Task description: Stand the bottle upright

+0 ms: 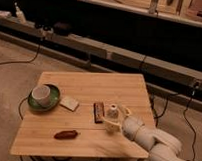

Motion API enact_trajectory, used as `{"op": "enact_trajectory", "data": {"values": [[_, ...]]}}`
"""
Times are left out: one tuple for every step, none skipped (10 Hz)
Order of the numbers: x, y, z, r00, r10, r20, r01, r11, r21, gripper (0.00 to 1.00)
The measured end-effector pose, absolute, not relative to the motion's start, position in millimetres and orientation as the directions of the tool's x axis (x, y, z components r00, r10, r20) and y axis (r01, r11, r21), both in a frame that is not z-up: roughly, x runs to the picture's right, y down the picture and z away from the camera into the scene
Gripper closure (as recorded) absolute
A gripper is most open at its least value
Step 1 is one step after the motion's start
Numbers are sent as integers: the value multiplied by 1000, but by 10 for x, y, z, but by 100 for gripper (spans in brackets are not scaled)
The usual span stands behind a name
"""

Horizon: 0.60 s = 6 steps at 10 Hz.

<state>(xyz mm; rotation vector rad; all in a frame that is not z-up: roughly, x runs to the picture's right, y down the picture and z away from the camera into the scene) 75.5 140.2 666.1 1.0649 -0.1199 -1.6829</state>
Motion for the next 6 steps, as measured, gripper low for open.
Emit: {"op": "enact_trajectory", "data": {"values": [[767,1411,6665,-12,-815,-579,726,-405,555,20],[775,1418,6666,-17,-816,-578,728,-407,552,20],[782,1423,6662,-23,-815,-579,729,-410,548,20],[799,1429,6661,-31,-815,-579,731,-413,543,20],[823,1425,6660,-35,-814,-579,734,-414,538,20],[856,1416,6657,-35,-814,-580,738,-412,534,20]]}}
